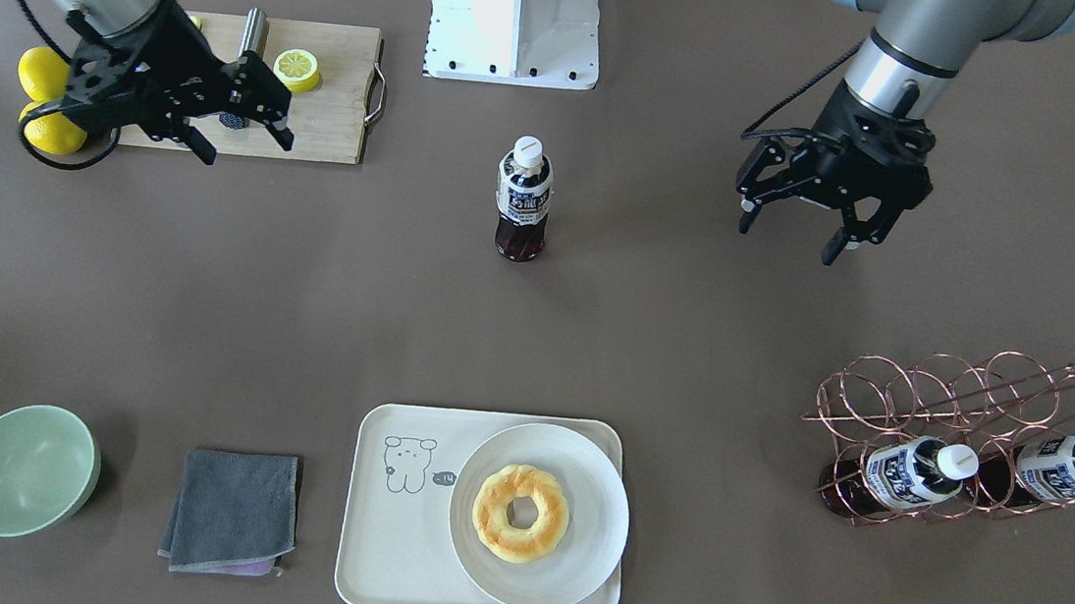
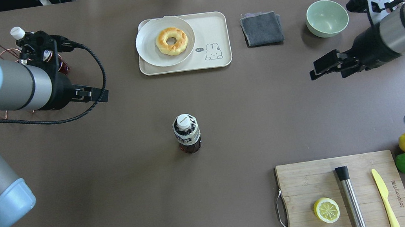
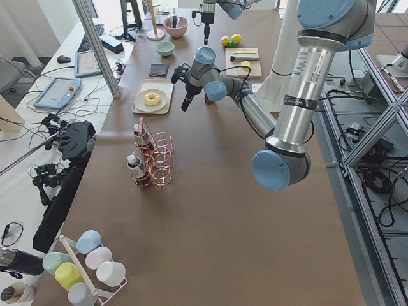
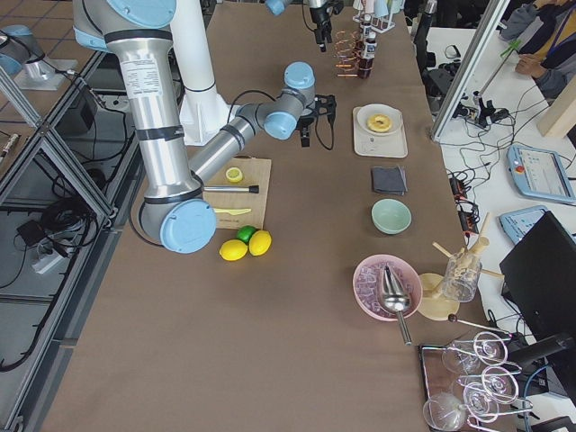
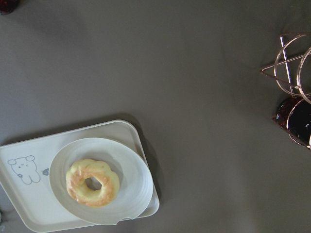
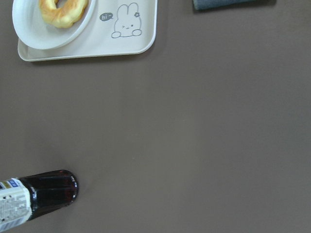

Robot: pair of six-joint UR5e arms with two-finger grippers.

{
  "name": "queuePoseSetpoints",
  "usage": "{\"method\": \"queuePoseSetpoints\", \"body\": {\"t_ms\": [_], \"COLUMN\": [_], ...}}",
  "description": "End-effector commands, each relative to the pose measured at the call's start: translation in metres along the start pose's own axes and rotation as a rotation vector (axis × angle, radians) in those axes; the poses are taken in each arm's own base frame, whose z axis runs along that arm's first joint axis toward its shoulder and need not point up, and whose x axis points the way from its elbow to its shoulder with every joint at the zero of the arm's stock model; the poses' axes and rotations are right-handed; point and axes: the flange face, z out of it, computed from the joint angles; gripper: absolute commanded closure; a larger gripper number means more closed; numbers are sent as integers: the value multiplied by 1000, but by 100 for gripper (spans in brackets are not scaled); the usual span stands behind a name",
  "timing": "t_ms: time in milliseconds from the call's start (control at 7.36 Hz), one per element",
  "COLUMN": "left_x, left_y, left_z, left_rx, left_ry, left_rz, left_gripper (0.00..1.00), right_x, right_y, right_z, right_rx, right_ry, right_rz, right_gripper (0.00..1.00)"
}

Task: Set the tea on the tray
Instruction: 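Lower the right gripper onto the bottle cap while the left arm withdraws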

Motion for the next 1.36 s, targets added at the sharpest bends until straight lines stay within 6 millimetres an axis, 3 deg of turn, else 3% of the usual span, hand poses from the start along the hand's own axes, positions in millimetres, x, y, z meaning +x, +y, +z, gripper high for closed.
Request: {"method": "queuePoseSetpoints", "body": {"t_ms": [0,136,272,408,543,679,951,1223], "left_x": [-109,-130,-158,-189,-200,-198,-196,-192], "left_y": [19,27,30,40,42,43,42,41], "left_z": [-27,-26,-28,-38,-43,-45,-47,-50], "left_rx": [-50,-62,-68,-78,-68,-72,-69,-58], "left_ry": [6,24,6,-14,-23,-6,-2,4], "left_rz": [41,33,61,70,73,74,74,72], "left_gripper": [3,3,3,3,3,3,3,3], "right_x": [-151,-186,-198,-209,-233,-257,-261,-290], "right_y": [42,59,76,79,75,67,63,53], "right_z": [32,34,44,50,51,60,62,57], "right_rx": [18,16,37,42,38,34,47,57], "right_ry": [95,93,105,121,137,147,160,242], "right_rz": [30,1,-22,-23,-34,-53,-125,-193], "right_gripper": [0,0,0,5,7,10,12,14]}}
